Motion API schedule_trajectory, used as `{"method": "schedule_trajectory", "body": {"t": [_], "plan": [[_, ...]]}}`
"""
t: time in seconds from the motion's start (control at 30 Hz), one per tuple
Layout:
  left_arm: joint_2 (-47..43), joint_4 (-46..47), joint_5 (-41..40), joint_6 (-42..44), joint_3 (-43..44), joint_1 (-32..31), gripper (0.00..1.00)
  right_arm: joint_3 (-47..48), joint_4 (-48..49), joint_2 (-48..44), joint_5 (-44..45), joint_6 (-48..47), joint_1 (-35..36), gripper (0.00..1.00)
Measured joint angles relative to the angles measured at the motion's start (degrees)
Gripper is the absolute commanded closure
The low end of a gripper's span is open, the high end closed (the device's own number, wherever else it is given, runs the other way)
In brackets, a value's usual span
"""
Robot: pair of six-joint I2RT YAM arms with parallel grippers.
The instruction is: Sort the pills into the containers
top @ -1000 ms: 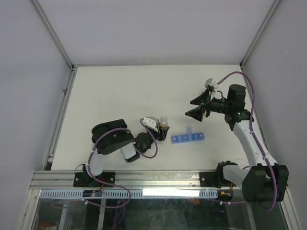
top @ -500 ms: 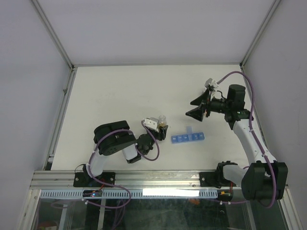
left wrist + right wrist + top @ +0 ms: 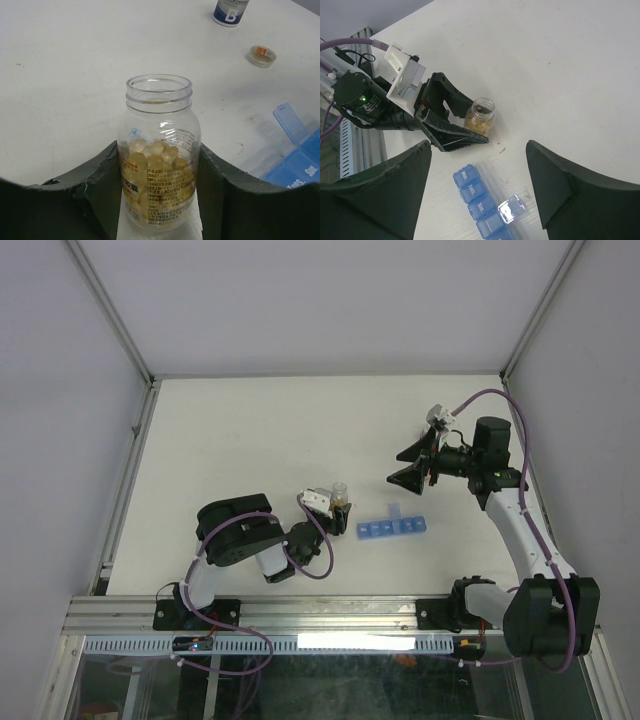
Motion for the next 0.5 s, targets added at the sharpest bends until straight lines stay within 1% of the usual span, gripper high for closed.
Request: {"method": "schedule_trajectory", "body": {"t": [0.2,0.3,0.33,0.37,0.4,0.43,0.5], "plan": [[0.0,0.0,-0.1,0.2,0.0,-0.1,0.67,0.0,-0.1,0.0,-0.2,-0.1,0.0,0.20],[0.0,0.0,-0.1,0.2,0.0,-0.1,0.69,0.0,-0.1,0.0,-0.2,-0.2,0.0,0.21],[0.0,0.0,-0.1,0.3,0.0,-0.1,0.72,0.0,-0.1,0.0,-0.2,-0.2,0.0,0.21],[0.0,0.0,-0.1,0.3,0.0,-0.1,0.77,0.0,-0.1,0.0,-0.2,-0.2,0.0,0.21],[0.0,0.0,-0.1,0.4,0.0,-0.1,0.86,0.0,-0.1,0.1,-0.2,-0.2,0.0,0.21],[0.0,0.0,0.0,0.6,0.0,-0.1,0.89,0.0,-0.1,0.1,-0.3,-0.2,0.0,0.21],[-0.1,0.0,0.2,1.2,0.0,-0.1,0.93,0.0,-0.1,0.4,-0.6,-0.3,0.0,0.21]]}}
